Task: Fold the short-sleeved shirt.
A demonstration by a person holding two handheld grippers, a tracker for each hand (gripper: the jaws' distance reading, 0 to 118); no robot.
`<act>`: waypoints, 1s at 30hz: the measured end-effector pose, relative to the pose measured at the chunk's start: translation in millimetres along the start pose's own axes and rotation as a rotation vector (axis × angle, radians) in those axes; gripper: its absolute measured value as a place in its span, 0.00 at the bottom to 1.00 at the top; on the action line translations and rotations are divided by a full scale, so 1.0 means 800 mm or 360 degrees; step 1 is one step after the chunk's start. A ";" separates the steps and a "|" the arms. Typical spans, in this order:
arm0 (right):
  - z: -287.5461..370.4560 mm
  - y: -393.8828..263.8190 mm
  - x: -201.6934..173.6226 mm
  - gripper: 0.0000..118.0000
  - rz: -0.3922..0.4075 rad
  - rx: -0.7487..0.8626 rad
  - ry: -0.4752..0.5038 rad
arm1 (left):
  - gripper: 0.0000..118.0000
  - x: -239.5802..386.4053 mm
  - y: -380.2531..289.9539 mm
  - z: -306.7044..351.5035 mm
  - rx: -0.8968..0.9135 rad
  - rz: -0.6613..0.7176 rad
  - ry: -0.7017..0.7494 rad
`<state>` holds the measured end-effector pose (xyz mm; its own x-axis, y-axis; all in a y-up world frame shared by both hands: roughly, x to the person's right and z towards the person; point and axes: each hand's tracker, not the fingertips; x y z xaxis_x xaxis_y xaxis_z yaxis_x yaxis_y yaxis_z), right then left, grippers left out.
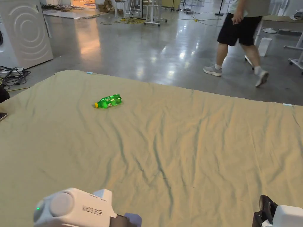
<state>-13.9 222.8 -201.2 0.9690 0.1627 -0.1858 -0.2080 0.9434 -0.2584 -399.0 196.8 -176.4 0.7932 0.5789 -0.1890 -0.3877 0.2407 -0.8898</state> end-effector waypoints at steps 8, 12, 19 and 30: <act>0.006 -0.009 0.016 0.00 -0.0023 -0.0024 -0.0049 | 0.13 0.032 -0.020 -0.102 -0.0093 -0.0041 0.0231; 0.008 -0.012 0.019 0.00 -0.0028 -0.0039 -0.0057 | 0.18 0.025 -0.023 -0.116 -0.0084 -0.0022 0.0256; 0.009 -0.014 0.021 0.00 -0.0020 -0.0047 -0.0065 | 0.52 0.024 -0.018 -0.082 -0.0053 -0.0017 -0.0009; 0.016 -0.015 0.024 0.00 -0.0033 -0.0063 -0.0087 | 0.15 0.024 -0.029 -0.037 0.0112 -0.0181 0.0124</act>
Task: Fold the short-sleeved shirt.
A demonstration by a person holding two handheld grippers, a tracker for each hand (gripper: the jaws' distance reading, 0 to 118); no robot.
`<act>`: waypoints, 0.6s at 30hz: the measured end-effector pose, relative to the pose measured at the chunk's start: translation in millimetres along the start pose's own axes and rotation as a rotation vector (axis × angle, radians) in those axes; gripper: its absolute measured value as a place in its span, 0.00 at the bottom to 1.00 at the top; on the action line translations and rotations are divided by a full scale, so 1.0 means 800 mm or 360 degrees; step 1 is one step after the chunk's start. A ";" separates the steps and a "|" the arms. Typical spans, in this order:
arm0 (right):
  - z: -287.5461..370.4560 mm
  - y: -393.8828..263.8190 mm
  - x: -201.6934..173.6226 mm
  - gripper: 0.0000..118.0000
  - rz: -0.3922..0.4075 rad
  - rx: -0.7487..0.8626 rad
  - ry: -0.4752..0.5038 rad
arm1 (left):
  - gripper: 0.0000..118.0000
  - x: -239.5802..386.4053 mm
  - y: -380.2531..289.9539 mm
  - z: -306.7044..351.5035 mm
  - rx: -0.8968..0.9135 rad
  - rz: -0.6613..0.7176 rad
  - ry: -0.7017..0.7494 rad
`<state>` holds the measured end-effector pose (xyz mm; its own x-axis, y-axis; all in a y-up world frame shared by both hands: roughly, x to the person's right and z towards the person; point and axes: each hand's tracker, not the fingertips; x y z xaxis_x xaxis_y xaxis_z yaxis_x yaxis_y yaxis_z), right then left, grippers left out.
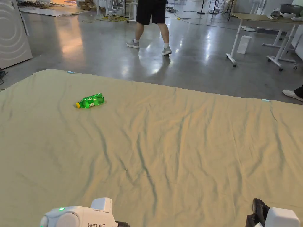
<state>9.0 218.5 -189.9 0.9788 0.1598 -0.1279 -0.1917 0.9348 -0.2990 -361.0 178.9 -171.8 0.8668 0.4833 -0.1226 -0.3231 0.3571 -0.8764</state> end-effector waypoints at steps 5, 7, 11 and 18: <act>0.004 0.000 -0.002 0.00 0.0001 -0.0014 0.0002 | 0.13 0.011 -0.025 -0.047 -0.0175 -0.0071 0.0007; 0.003 -0.001 -0.001 0.00 0.0001 -0.0019 0.0001 | 0.13 0.015 -0.033 -0.052 -0.0161 0.0019 -0.0159; 0.004 -0.002 0.001 0.00 0.0003 -0.0029 -0.0004 | 0.13 0.024 -0.039 -0.054 -0.0099 0.0044 -0.0268; 0.000 -0.010 0.001 0.00 0.0007 -0.0039 0.0001 | 0.11 0.031 -0.043 -0.084 -0.0095 -0.0014 -0.0204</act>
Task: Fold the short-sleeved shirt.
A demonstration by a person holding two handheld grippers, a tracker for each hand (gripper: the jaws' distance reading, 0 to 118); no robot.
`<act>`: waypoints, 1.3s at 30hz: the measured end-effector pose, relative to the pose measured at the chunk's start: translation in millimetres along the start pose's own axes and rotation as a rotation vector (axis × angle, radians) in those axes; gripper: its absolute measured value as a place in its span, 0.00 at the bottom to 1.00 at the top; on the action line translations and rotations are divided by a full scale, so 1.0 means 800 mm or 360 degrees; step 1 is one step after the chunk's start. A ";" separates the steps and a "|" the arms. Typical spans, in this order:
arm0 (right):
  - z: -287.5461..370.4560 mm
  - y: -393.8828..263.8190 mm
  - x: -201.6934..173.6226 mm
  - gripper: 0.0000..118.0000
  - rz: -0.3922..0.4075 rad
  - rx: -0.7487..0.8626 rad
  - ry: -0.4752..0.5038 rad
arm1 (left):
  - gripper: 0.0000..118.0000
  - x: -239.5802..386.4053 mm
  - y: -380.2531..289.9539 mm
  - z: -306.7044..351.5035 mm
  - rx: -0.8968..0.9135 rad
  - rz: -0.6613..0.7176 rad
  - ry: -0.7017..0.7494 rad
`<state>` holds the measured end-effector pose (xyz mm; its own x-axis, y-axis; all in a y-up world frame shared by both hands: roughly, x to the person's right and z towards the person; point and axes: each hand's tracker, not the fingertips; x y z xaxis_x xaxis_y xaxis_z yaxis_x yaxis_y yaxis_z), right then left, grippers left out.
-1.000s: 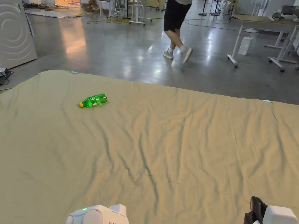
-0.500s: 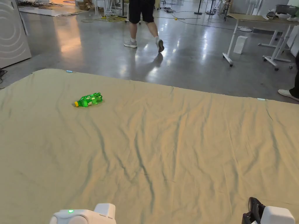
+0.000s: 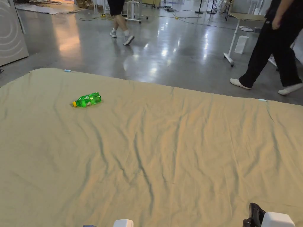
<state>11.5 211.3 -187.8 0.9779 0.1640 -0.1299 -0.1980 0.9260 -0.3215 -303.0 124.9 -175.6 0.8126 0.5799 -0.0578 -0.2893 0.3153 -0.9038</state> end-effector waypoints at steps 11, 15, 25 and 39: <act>-0.001 0.001 -0.007 0.00 0.0005 0.0010 0.0023 | 0.33 -0.047 0.028 0.070 0.0147 -0.0057 0.0014; 0.000 0.008 -0.010 0.00 0.0005 0.0033 0.0027 | 0.62 -0.090 0.041 0.125 0.0281 -0.0055 0.0023; -0.004 0.016 -0.023 0.00 0.0004 0.0045 0.0048 | 0.68 -0.236 0.040 0.151 0.0166 0.0142 -0.0051; -0.002 0.015 -0.025 0.00 0.0008 0.0028 0.0034 | 0.63 -0.258 0.016 0.078 0.0135 0.0258 -0.0616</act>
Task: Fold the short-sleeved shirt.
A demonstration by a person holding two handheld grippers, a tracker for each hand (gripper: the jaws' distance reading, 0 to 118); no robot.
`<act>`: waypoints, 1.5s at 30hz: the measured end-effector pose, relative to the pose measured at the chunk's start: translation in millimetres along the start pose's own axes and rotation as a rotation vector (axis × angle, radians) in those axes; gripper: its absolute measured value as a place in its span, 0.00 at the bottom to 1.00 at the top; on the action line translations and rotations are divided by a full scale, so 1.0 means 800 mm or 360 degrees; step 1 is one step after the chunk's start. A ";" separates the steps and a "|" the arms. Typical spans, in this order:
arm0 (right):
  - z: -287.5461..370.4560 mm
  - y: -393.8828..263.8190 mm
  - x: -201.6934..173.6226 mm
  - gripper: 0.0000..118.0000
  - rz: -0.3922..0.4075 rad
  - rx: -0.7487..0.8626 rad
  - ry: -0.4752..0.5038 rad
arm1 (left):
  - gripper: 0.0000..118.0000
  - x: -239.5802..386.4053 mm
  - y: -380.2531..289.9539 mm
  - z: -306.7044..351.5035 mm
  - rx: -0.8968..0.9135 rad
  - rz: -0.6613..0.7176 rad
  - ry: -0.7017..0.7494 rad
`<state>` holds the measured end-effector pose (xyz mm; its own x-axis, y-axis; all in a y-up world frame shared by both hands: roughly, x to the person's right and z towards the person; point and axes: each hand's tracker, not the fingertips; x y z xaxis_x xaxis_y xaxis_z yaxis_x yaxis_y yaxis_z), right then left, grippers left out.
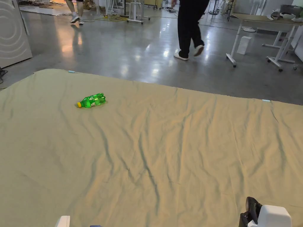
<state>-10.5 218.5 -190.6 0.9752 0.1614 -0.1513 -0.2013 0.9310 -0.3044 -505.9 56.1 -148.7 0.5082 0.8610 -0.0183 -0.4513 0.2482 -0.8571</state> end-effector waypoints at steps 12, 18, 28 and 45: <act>-0.002 -0.005 0.013 0.00 -0.0001 0.0010 -0.0015 | 0.12 0.056 0.016 0.026 0.0020 -0.0087 0.0157; 0.002 -0.001 0.011 0.00 0.0003 0.0004 -0.0001 | 0.11 0.092 0.050 0.099 0.0142 -0.0180 0.0362; -0.004 0.005 0.003 0.00 -0.0015 0.0003 0.0023 | 0.11 0.177 0.065 0.155 0.0183 -0.0406 0.1063; -0.008 -0.003 -0.005 0.00 -0.0001 -0.0015 0.0063 | 0.12 0.300 0.006 0.026 -0.0064 -0.0613 0.0914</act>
<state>-14.5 213.8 -195.4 0.9710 0.1473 -0.1884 -0.2016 0.9279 -0.3136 -401.1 273.4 -146.6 0.9397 0.3405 0.0310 -0.1388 0.4627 -0.8756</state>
